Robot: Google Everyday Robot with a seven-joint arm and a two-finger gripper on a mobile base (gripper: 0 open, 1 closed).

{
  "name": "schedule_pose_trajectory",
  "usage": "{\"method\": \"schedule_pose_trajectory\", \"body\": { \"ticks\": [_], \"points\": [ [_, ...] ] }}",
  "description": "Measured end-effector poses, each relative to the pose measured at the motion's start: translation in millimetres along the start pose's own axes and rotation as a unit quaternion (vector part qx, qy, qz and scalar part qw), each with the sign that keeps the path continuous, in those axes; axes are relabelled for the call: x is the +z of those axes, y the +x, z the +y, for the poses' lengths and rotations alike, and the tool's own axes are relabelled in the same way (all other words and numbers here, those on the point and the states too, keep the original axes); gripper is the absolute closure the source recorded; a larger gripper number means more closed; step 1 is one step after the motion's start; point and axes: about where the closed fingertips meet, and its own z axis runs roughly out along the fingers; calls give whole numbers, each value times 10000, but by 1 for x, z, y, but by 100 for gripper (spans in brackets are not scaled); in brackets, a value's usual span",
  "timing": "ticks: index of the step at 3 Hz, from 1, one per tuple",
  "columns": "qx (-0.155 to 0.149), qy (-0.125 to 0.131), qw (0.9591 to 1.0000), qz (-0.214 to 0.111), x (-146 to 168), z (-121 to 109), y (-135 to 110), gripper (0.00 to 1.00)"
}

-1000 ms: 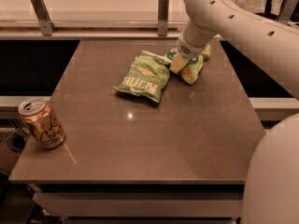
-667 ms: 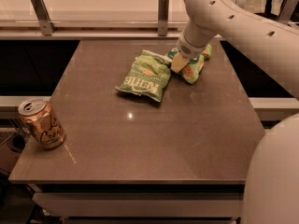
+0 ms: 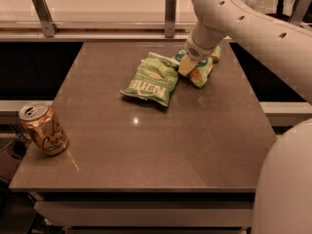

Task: Move green rice chip bag near orange can

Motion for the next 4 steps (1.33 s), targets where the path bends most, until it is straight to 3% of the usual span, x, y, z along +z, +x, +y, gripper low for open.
{"method": "schedule_pose_trajectory", "body": {
  "ticks": [3, 4],
  "points": [
    [-4, -10, 10000, 8, 0, 0, 0, 12],
    [-7, -18, 10000, 14, 0, 1, -1, 0]
  ]
}}
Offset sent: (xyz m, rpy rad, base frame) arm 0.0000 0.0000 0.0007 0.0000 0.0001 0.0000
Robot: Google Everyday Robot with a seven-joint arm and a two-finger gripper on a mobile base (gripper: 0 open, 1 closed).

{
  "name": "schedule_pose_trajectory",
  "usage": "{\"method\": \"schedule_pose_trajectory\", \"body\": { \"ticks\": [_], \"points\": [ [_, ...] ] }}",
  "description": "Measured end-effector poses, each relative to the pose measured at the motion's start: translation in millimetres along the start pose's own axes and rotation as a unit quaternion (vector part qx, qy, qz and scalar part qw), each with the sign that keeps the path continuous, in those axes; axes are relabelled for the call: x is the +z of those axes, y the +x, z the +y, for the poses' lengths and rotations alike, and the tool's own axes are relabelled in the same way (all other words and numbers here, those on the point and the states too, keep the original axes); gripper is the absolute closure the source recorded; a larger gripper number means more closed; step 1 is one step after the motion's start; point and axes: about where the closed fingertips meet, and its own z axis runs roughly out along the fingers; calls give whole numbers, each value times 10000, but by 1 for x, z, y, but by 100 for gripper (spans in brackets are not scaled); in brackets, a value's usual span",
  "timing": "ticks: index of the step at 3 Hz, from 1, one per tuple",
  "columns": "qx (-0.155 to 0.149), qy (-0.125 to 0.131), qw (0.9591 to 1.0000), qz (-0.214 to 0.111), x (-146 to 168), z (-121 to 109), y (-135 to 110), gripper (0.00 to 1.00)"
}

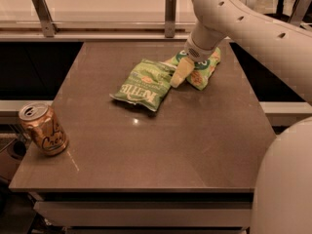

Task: Move green rice chip bag near orange can

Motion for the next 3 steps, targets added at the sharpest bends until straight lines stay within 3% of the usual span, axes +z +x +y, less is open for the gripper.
{"method": "schedule_pose_trajectory", "body": {
  "ticks": [1, 3],
  "points": [
    [7, 6, 10000, 6, 0, 0, 1, 0],
    [136, 294, 9994, 130, -16, -22, 9, 0]
  ]
}}
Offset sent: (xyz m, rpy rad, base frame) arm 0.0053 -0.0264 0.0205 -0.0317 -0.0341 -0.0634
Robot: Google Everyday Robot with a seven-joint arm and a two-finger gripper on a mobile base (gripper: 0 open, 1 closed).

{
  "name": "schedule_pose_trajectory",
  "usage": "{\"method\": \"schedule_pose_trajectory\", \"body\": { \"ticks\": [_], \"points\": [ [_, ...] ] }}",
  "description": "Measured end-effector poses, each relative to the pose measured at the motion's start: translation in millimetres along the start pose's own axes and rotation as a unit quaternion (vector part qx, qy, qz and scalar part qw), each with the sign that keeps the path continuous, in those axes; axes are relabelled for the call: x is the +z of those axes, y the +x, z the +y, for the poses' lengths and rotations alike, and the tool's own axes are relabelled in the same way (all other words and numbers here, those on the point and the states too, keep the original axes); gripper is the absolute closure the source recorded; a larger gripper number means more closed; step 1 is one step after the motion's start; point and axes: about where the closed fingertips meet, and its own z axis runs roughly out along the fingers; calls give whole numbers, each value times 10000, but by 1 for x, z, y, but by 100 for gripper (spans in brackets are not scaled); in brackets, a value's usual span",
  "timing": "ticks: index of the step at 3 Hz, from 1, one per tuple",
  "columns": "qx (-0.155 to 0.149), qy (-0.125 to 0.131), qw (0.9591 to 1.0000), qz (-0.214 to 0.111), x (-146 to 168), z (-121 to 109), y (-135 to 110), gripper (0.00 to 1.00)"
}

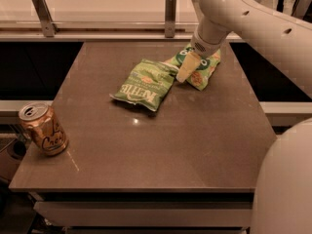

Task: Move green rice chip bag near orange can

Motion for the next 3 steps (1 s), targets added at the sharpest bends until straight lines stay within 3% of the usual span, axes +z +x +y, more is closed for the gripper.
{"method": "schedule_pose_trajectory", "body": {
  "ticks": [1, 3],
  "points": [
    [39, 78, 9997, 218, 2, -7, 5, 0],
    [27, 50, 9997, 236, 6, -4, 6, 41]
  ]
}}
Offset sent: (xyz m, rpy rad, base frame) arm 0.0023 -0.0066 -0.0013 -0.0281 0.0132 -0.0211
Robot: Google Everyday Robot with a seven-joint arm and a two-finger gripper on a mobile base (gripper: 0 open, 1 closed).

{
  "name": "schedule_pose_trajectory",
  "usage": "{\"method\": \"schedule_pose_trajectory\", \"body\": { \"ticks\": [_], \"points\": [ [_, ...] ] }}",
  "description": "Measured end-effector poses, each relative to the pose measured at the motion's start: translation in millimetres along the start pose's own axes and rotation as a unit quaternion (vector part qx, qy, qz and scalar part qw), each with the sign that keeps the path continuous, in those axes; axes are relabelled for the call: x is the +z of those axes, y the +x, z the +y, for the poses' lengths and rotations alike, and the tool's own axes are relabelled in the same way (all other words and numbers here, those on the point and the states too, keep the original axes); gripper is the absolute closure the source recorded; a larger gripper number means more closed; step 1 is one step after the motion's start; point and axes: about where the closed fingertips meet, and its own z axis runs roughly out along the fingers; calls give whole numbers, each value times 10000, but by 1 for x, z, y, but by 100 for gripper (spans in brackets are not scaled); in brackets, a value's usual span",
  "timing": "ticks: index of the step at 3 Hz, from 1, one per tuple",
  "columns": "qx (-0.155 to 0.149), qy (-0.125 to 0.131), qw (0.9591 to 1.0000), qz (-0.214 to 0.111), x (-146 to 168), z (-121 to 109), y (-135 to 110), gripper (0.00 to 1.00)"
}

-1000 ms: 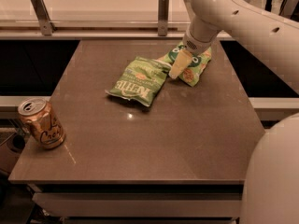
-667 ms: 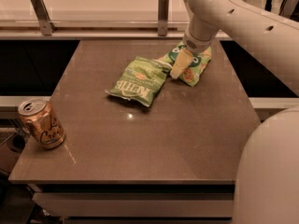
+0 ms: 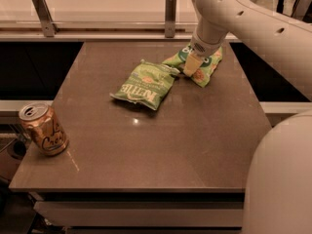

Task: Move green rice chip bag near orange can

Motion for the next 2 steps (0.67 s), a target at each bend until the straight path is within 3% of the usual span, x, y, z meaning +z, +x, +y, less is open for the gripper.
{"method": "schedule_pose_trajectory", "body": {
  "ticks": [2],
  "points": [
    [-11, -24, 10000, 24, 4, 2, 1, 87]
  ]
}}
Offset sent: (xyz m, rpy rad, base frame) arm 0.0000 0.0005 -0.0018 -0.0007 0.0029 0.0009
